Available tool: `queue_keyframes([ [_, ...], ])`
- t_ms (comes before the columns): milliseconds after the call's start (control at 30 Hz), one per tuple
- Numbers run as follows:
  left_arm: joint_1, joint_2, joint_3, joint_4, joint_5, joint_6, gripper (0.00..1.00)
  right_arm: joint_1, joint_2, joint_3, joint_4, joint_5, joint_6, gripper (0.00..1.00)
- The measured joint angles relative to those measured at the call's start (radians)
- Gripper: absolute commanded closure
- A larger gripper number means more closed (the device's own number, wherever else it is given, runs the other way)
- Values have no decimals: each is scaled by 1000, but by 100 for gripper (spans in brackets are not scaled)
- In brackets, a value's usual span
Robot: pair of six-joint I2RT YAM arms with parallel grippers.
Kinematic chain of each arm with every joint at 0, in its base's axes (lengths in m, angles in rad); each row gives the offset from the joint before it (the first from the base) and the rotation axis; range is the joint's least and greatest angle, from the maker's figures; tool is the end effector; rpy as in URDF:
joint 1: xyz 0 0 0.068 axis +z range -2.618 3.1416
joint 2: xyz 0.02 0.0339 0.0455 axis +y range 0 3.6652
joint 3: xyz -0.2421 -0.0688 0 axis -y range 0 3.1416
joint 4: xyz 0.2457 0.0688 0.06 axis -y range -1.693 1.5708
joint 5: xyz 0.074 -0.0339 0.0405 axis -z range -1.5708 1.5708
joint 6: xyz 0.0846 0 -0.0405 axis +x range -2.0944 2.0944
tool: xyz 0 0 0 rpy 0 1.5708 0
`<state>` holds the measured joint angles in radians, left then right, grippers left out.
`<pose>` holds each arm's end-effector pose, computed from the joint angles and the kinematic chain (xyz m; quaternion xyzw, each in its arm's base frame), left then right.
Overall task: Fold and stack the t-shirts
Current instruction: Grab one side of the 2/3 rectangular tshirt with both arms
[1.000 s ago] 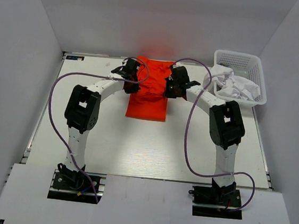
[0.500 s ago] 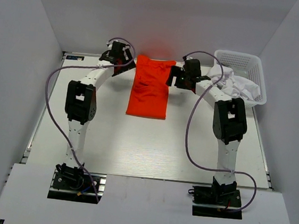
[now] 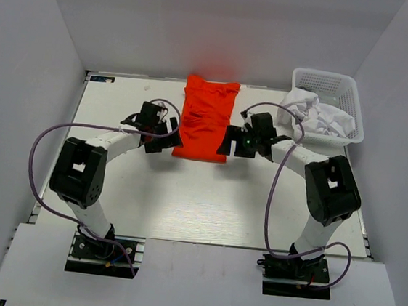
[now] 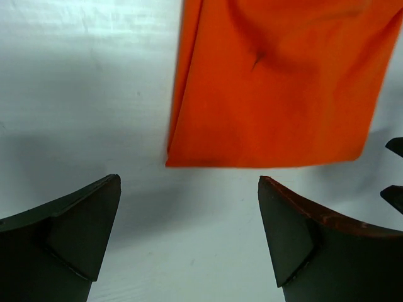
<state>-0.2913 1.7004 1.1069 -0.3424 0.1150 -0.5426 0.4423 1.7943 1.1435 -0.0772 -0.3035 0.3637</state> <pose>0.3634 -0.1191 0.1387 -0.1011 0.9432 -0.1761 0.2628 0.3697 0.2030 0.1455 -0.0972 0.8989 0.2855 0.3178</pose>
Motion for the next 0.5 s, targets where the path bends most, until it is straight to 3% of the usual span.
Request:
queue_keyframes([
  [267,-17,43,-89,50,67,3,12,18,28,-91,68,-54,75,10],
  [367,-20,54,-89,77,64,2,27,22,49,-91,88,-55,92,11],
  [433,-21,68,-89,93,63,0,42,25,54,-91,104,-54,104,11],
  [500,-21,77,-87,108,62,-1,43,26,58,-91,110,-53,109,14],
])
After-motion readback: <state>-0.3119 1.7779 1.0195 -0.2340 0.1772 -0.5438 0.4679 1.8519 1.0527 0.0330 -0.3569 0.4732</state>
